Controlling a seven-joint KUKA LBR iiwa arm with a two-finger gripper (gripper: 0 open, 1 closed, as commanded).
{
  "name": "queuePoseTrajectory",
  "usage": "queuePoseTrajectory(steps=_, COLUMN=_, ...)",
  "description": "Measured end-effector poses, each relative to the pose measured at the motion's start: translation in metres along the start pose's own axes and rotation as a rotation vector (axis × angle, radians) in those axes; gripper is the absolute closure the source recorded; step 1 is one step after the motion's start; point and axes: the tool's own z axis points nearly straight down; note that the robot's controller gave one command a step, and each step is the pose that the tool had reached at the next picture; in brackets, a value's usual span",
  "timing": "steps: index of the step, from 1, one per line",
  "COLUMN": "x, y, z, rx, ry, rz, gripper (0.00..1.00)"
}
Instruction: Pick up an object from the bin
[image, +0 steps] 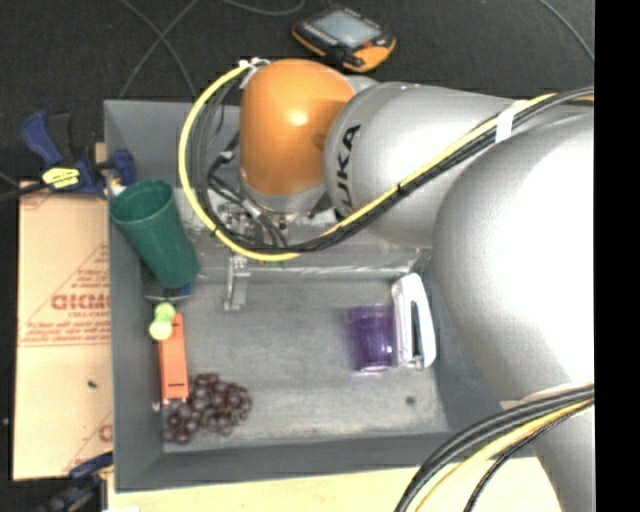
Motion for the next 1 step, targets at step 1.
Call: queuePoseTrajectory(steps=1, x=0.0000, y=0.0000, z=-0.0001, rx=0.000, ry=0.000, rz=0.000, gripper=0.00)
